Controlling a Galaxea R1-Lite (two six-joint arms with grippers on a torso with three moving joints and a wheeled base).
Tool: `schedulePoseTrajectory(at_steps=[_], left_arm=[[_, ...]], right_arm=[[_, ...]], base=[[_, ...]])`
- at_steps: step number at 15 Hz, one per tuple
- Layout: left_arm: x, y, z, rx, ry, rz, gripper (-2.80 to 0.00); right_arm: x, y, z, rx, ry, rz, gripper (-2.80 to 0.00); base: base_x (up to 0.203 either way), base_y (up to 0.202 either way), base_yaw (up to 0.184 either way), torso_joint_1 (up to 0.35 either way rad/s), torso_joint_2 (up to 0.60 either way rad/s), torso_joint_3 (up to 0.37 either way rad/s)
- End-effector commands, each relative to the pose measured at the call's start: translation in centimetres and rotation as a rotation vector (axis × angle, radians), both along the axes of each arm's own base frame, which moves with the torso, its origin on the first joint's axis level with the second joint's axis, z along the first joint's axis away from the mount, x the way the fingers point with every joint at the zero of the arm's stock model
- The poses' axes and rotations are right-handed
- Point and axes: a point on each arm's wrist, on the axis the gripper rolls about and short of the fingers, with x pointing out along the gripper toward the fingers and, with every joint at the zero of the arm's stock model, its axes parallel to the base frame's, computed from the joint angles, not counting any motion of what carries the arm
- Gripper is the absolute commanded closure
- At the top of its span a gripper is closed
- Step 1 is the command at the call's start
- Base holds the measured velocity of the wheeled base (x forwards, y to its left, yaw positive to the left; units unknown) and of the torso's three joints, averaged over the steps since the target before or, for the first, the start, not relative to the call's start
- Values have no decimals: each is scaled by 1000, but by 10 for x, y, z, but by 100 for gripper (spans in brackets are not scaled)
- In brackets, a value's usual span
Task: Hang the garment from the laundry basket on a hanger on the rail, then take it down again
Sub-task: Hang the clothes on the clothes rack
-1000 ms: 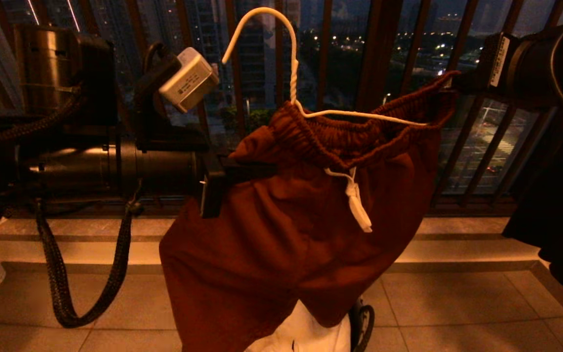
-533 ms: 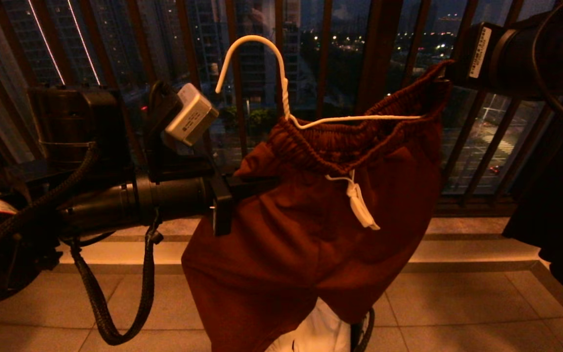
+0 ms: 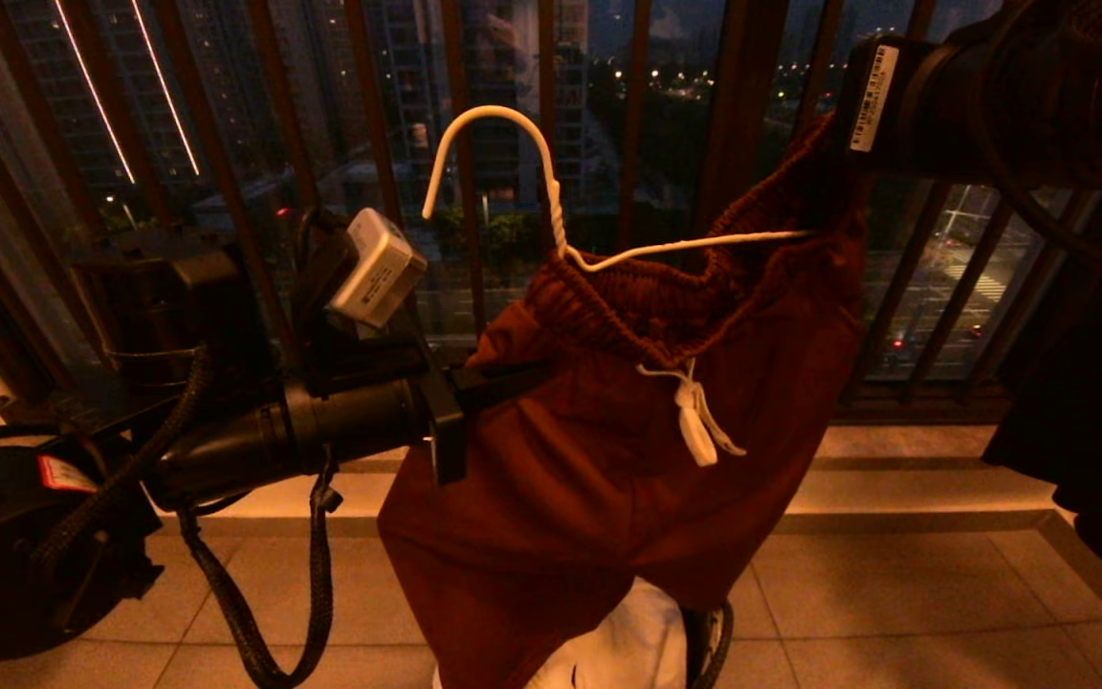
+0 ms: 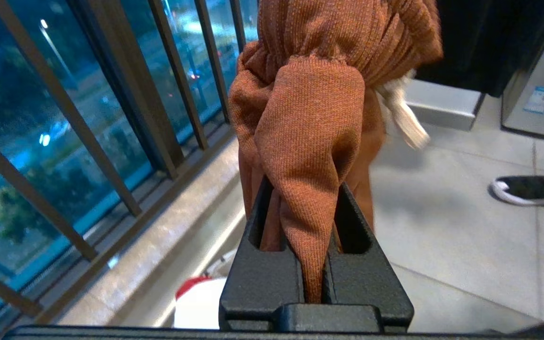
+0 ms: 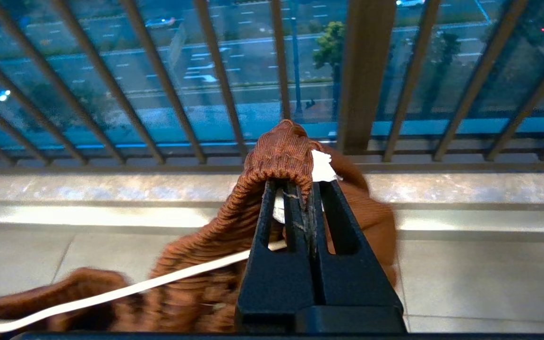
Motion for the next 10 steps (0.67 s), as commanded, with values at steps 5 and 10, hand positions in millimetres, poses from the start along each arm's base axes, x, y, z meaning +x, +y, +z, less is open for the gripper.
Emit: schedulePoseTrajectory(at_steps=[5, 10], left_arm=[[4, -3, -19, -23, 27, -6, 0], [2, -1, -18, -17, 6, 8, 0]], right_arm=[[-14, 21, -3, -33, 23, 39, 0], [-20, 11, 0, -61, 116, 15, 0]], base=[[0, 0, 0, 0, 0, 0], [0, 0, 0, 0, 0, 0]])
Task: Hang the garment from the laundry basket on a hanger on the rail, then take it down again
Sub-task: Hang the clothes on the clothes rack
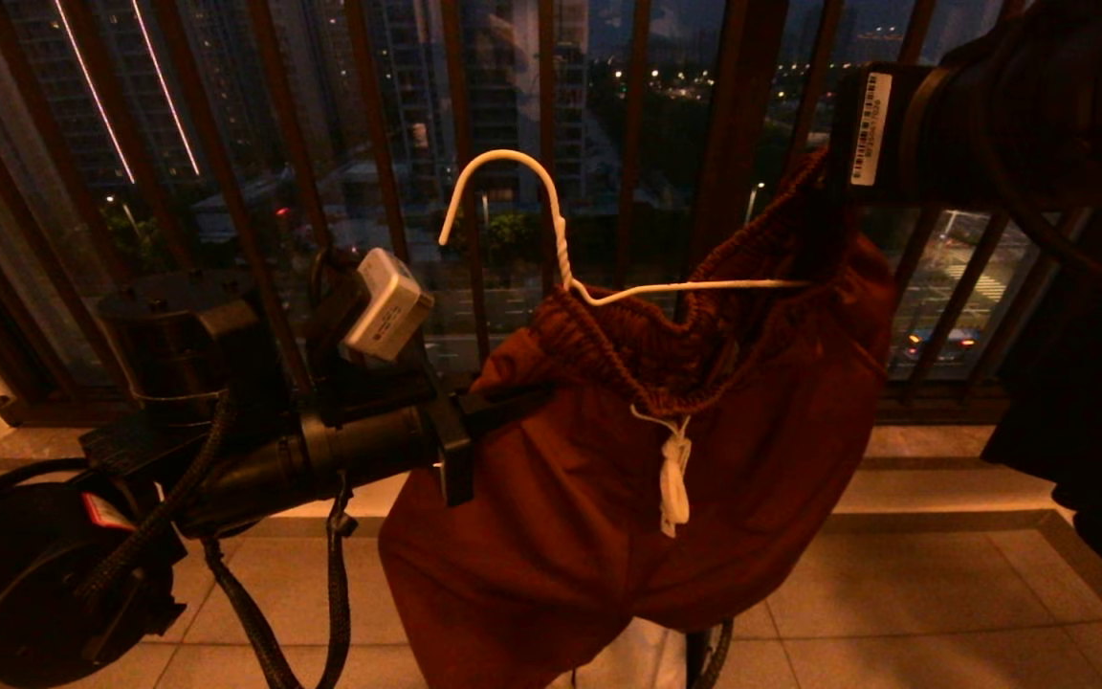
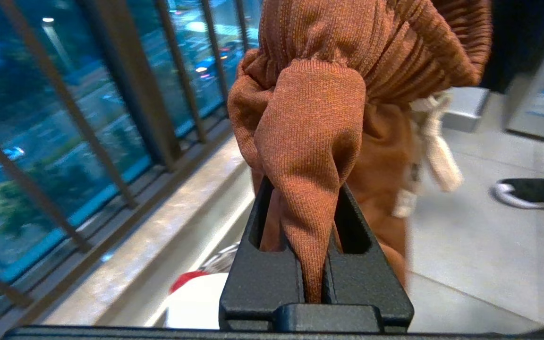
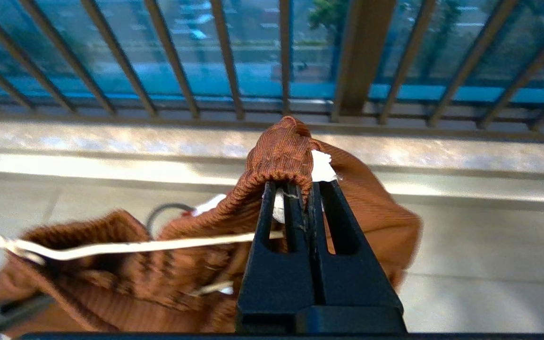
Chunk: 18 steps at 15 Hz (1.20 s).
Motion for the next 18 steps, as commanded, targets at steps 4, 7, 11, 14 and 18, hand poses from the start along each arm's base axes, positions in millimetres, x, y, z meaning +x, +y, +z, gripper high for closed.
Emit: schedulePoseTrajectory(at_steps=[4, 7, 11, 14, 18], left_arm=[[-1, 3, -2, 21, -29, 92, 0], [-4, 5, -13, 77, -43, 125, 0], [0, 4, -22, 114, -45, 168, 0], [7, -1, -30, 146, -44, 184, 0], [16, -5, -32, 141, -37, 204, 0]], right_arm=[[17, -8, -5, -27, 39, -76, 0], [24, -10, -6, -28, 40, -98, 0], [22, -9, -1, -7, 17, -83, 0], [12, 0, 1, 1, 9, -36, 0], [-4, 21, 0, 1, 11, 62, 0]], base=[[0, 0, 0, 0, 0, 0], [0, 0, 0, 0, 0, 0], [0, 0, 0, 0, 0, 0], [0, 0, 0, 0, 0, 0], [0, 0, 0, 0, 0, 0]])
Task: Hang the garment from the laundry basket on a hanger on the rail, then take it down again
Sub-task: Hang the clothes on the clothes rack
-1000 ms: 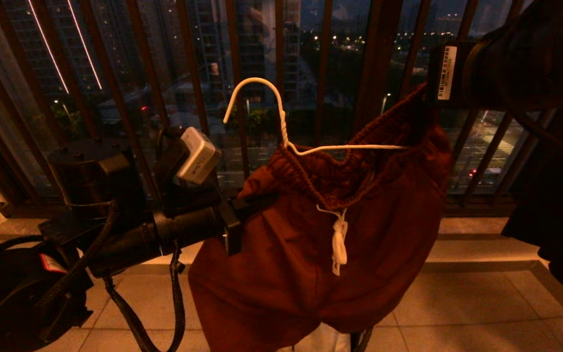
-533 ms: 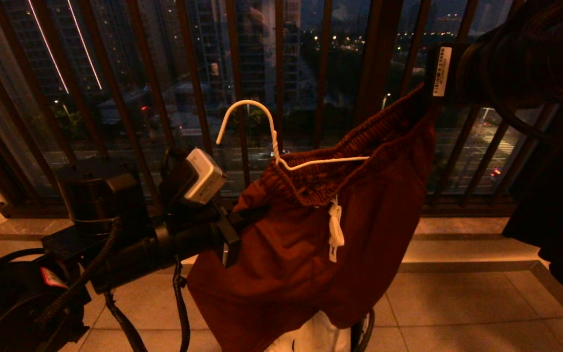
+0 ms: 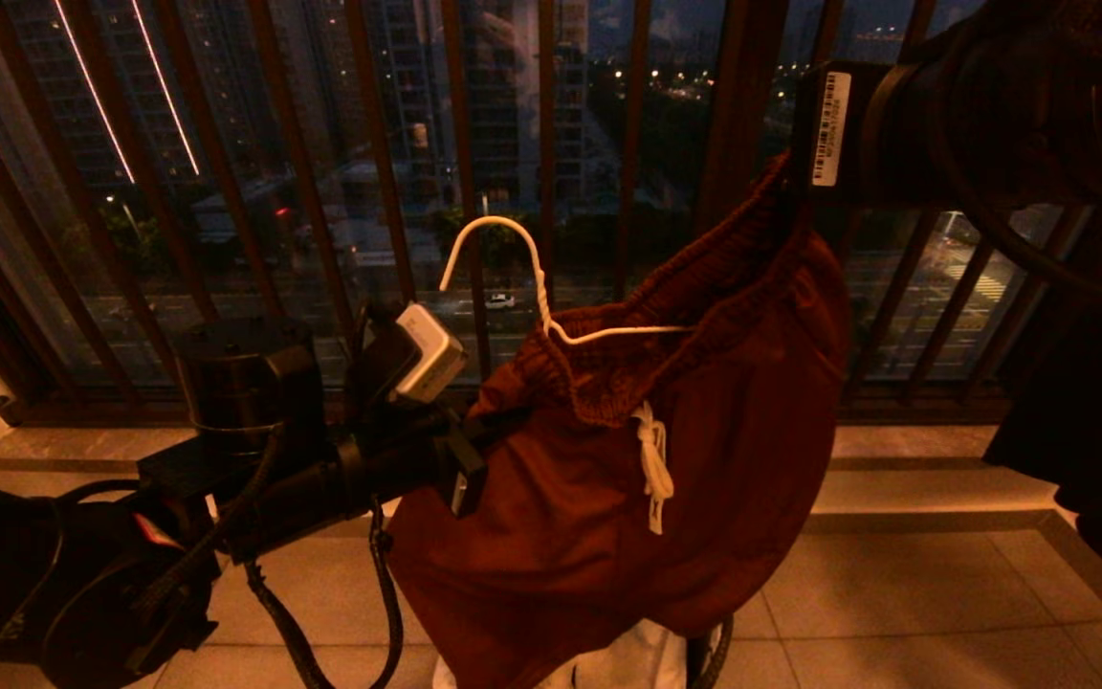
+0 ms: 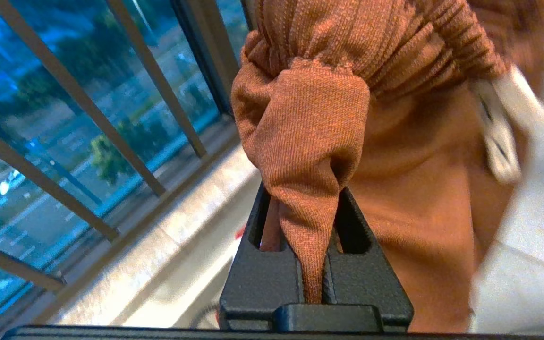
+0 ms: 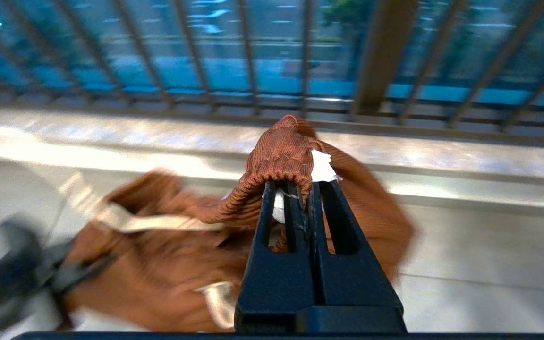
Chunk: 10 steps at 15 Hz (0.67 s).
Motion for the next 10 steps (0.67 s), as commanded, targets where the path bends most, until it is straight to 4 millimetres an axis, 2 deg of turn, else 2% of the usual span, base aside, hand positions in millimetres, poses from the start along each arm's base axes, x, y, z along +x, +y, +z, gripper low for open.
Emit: schedulePoseTrajectory(at_steps=[1, 3, 6, 10], left_arm=[[4, -3, -1, -15, -11, -3, 0], [5, -10, 0, -74, -38, -2, 0], [2, -18, -5, -88, -29, -6, 0], [1, -21, -9, -86, -23, -16, 0]], right_arm=[[-7, 11, -3, -7, 8, 40, 0], [-9, 26, -10, -16, 28, 77, 0], [0, 44, -22, -17, 41, 85, 0], [7, 57, -21, 43, -9, 91, 0]], base=[[0, 0, 0, 0, 0, 0], [0, 0, 0, 0, 0, 0], [0, 0, 0, 0, 0, 0], [0, 0, 0, 0, 0, 0]])
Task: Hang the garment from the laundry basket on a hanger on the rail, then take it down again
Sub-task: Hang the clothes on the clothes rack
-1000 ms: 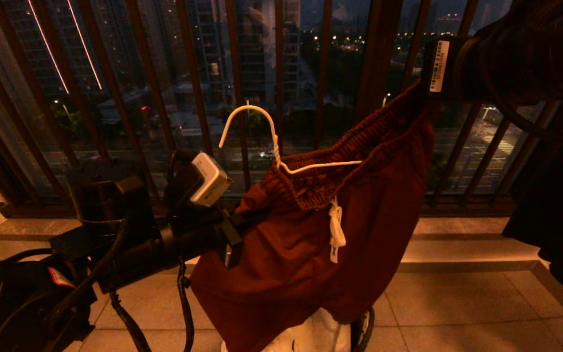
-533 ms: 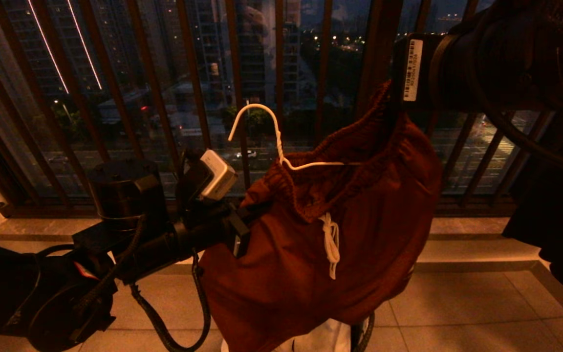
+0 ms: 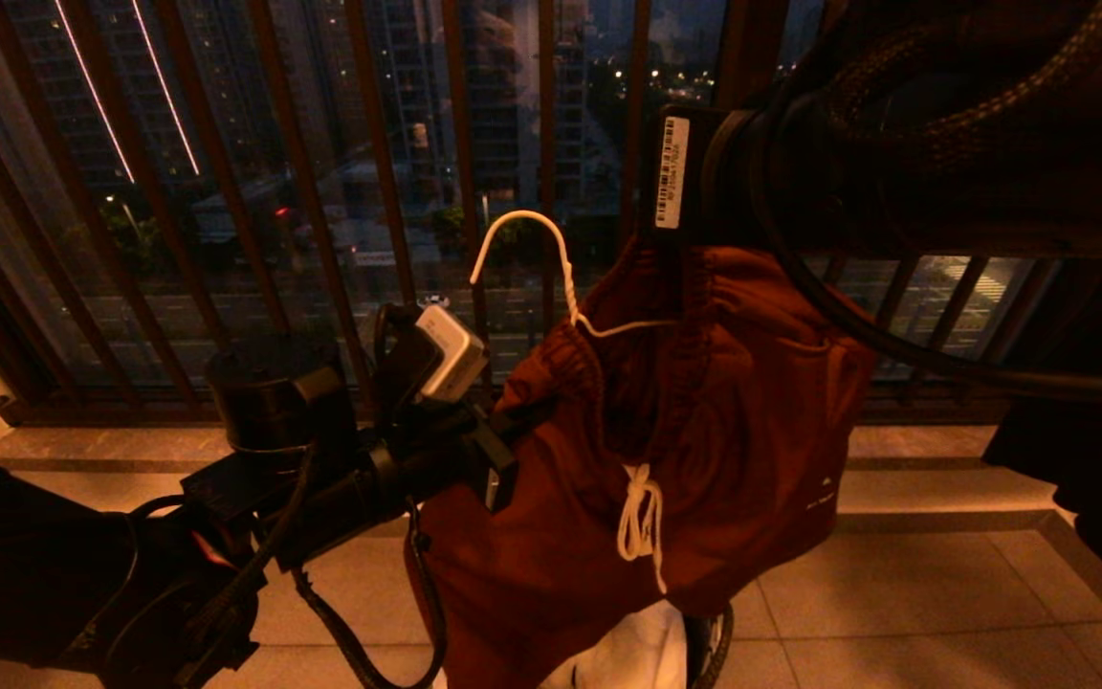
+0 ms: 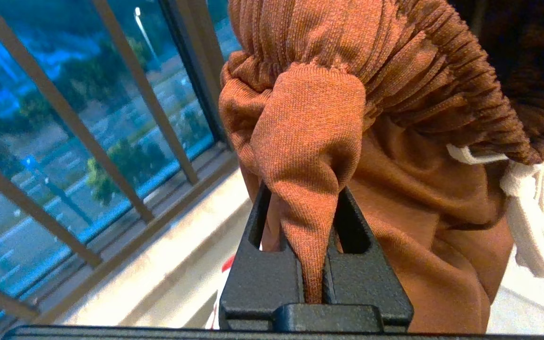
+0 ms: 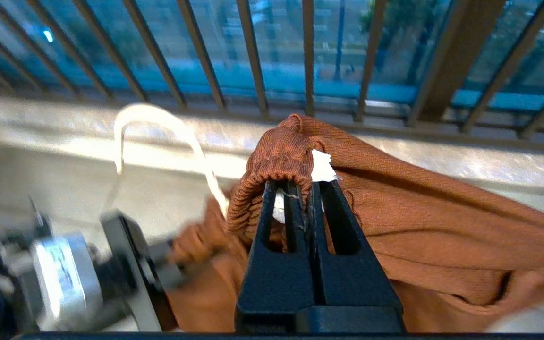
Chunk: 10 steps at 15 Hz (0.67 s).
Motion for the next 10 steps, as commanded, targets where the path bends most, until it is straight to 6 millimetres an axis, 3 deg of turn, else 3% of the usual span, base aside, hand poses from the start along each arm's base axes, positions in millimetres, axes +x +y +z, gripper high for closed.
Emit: schedulePoseTrajectory(at_steps=[1, 10], left_arm=[[-1, -2, -2, -7, -13, -8, 0], [-10, -7, 5, -58, -83, 5, 0]], right_arm=[[4, 6, -3, 9, -7, -5, 0], [21, -5, 8, -95, -138, -220, 0]], base=[[0, 0, 0, 0, 0, 0], [0, 0, 0, 0, 0, 0]])
